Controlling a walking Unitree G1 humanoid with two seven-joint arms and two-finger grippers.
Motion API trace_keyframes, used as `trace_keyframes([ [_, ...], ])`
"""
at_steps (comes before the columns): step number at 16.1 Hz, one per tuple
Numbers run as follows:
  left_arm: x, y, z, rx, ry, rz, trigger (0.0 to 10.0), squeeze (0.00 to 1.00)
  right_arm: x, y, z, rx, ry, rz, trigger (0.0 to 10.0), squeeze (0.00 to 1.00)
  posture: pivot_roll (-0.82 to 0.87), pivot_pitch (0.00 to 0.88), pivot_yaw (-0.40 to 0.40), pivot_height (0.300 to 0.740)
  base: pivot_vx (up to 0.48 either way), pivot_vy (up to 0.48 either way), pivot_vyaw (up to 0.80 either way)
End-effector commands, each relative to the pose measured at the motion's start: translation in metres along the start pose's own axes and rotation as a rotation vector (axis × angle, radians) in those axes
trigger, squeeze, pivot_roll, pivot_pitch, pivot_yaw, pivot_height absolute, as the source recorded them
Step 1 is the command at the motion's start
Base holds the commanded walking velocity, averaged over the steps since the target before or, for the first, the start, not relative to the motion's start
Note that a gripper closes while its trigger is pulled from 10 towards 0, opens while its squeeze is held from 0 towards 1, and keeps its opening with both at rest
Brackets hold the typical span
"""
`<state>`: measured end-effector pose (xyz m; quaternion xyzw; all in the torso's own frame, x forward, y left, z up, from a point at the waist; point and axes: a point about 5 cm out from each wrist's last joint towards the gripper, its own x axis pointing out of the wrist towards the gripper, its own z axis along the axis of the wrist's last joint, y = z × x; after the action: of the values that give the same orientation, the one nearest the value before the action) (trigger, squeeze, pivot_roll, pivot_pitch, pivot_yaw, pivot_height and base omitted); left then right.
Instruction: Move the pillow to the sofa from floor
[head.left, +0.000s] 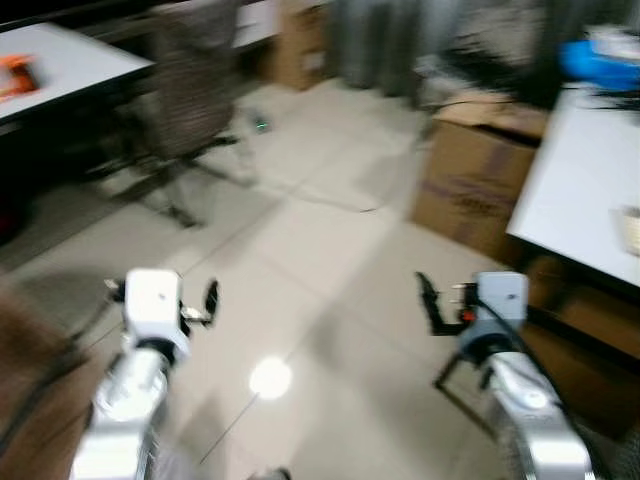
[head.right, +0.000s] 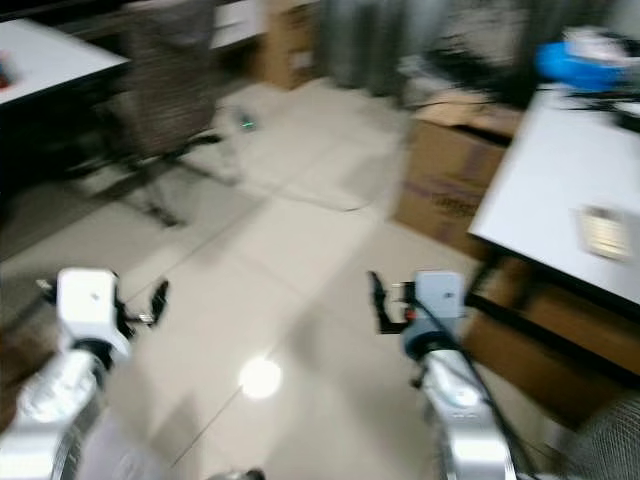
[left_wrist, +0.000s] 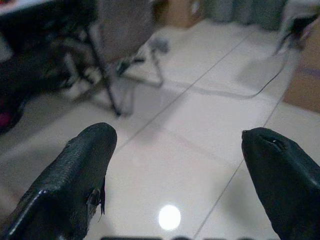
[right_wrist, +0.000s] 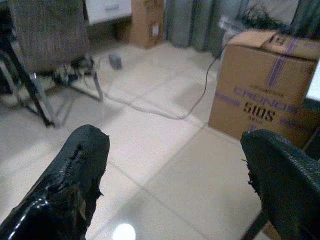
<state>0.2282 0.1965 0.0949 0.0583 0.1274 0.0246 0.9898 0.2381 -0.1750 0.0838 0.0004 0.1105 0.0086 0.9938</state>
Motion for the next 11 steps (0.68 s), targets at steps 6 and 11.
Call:
trace_keyframes([
  [6, 0.009, -0.007, 0.017, 0.025, -0.023, -0.051, 10.0, 0.0, -0.005, -0.007, 0.018, -0.034, -0.063, -0.023, 10.0, 1.0, -0.1, 0.0, -0.004, 0.74, 0.0, 0.0, 0.8],
  [11, 0.011, -0.001, 0.022, 0.013, -0.045, -0.019, 10.0, 0.0, -0.002, -0.007, 0.02, -0.05, -0.064, -0.062, 10.0, 1.0, -0.08, 0.0, -0.022, 0.74, 0.0, 0.0, 0.8],
])
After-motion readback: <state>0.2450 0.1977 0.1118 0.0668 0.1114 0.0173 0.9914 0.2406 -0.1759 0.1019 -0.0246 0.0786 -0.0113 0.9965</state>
